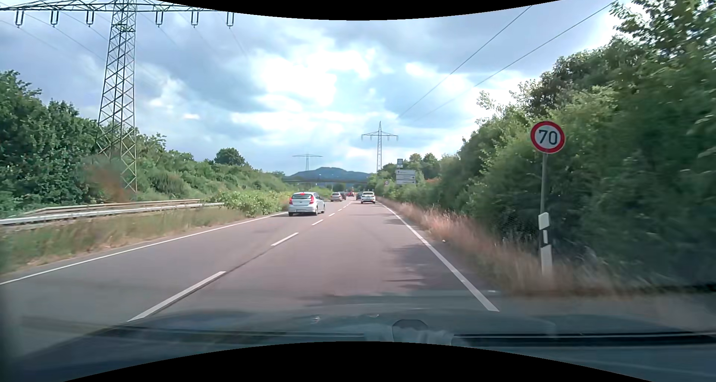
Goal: Follow the waypoints while adhering to traffic rules and regulations
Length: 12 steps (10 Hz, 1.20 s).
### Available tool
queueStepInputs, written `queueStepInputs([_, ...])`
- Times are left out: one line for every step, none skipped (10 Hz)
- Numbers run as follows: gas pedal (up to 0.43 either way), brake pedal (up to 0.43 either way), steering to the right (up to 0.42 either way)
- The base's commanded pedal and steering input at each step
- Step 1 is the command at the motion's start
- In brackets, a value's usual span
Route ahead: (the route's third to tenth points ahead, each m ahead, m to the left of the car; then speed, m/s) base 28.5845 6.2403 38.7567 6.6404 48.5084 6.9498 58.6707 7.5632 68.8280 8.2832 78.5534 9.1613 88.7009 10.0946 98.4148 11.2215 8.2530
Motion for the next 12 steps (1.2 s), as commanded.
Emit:
queueStepInputs([0.079,0.000,-0.002])
queueStepInputs([0.079,0.000,-0.002])
queueStepInputs([0.079,0.000,-0.002])
queueStepInputs([0.079,0.000,-0.002])
queueStepInputs([0.079,0.000,-0.003])
queueStepInputs([0.079,0.000,-0.003])
queueStepInputs([0.079,0.000,-0.004])
queueStepInputs([0.079,0.000,-0.004])
queueStepInputs([0.079,0.000,-0.004])
queueStepInputs([0.079,0.000,-0.005])
queueStepInputs([0.079,0.000,-0.005])
queueStepInputs([0.079,0.000,-0.005])
